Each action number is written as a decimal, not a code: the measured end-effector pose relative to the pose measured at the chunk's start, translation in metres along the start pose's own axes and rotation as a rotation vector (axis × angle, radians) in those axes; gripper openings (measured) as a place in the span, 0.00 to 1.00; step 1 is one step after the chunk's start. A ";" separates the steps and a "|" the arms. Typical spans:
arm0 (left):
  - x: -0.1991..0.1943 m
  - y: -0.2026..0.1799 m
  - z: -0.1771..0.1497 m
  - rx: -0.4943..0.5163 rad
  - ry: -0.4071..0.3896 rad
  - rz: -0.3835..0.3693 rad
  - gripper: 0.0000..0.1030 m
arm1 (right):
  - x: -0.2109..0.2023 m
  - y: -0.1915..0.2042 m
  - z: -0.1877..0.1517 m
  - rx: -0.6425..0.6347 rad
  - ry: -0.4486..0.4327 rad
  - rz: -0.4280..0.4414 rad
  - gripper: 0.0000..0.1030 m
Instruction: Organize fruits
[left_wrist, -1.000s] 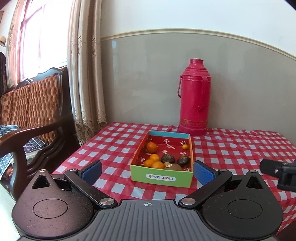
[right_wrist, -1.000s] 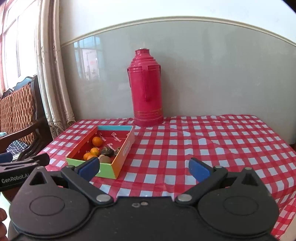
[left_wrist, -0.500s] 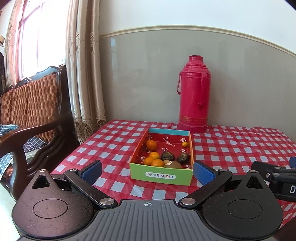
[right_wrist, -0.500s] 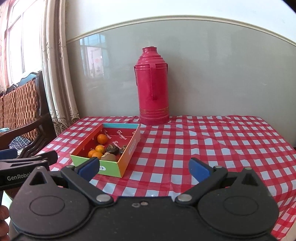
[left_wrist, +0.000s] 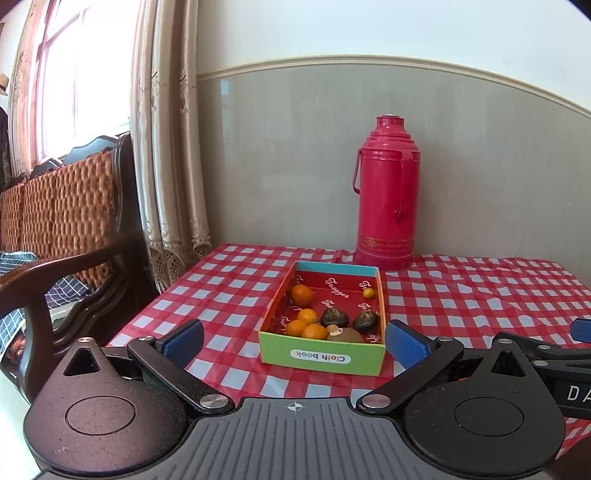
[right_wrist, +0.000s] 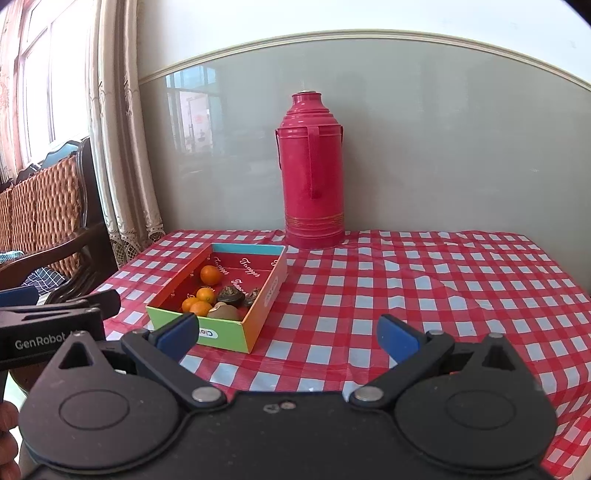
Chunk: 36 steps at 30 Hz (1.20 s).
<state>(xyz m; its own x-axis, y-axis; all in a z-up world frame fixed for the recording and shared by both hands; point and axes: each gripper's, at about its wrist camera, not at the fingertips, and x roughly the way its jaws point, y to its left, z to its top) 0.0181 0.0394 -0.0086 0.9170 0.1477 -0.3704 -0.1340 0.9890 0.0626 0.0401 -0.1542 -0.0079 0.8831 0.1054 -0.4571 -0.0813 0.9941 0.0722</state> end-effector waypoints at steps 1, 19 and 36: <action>0.000 0.000 0.000 0.000 0.000 0.001 1.00 | 0.000 0.000 0.000 0.000 0.000 0.002 0.94; 0.000 -0.004 0.003 0.004 -0.009 -0.008 1.00 | 0.001 0.000 0.002 0.003 0.004 0.012 0.94; 0.002 -0.004 0.001 0.000 -0.005 -0.011 1.00 | 0.002 0.002 0.002 0.003 0.001 0.019 0.94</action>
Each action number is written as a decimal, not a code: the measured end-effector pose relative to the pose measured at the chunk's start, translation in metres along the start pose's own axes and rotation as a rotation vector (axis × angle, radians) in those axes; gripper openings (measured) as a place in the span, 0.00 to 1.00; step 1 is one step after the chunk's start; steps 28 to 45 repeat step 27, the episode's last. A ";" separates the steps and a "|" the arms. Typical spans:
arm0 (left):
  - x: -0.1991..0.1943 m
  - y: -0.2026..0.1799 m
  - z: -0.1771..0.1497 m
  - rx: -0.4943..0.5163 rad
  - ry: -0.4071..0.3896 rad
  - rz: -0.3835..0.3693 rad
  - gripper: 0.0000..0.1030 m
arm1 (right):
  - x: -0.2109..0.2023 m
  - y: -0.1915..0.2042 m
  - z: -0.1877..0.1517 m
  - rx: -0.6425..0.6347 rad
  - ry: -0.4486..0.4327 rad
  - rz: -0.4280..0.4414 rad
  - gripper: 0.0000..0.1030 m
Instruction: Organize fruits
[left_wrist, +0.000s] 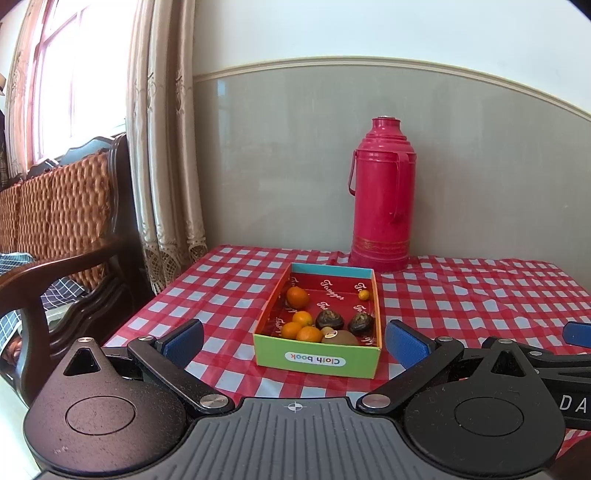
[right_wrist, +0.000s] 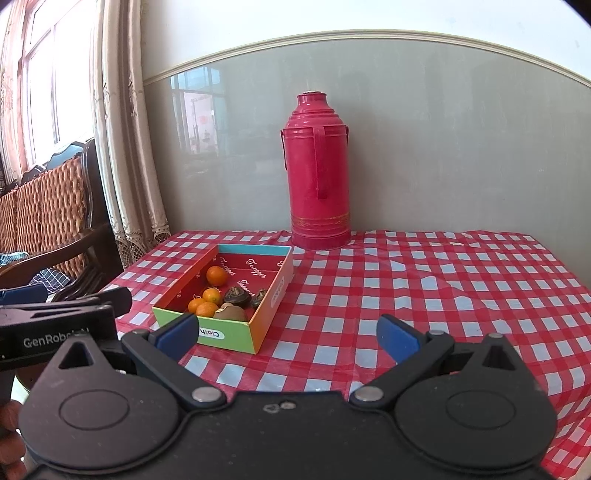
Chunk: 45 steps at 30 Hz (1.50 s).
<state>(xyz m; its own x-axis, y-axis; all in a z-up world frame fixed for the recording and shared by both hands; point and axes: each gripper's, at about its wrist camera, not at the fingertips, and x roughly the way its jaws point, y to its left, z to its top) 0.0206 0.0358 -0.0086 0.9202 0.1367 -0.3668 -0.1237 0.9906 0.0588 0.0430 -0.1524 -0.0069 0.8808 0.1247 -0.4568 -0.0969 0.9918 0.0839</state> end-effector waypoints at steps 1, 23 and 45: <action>0.000 0.000 0.000 0.000 0.001 0.000 1.00 | 0.000 0.000 0.000 0.002 0.000 -0.001 0.94; 0.021 -0.003 -0.002 -0.020 0.011 -0.018 1.00 | 0.012 0.001 0.000 0.009 0.004 0.010 0.94; 0.027 -0.001 -0.002 -0.050 -0.004 -0.038 1.00 | 0.018 -0.002 0.002 0.012 0.004 0.011 0.94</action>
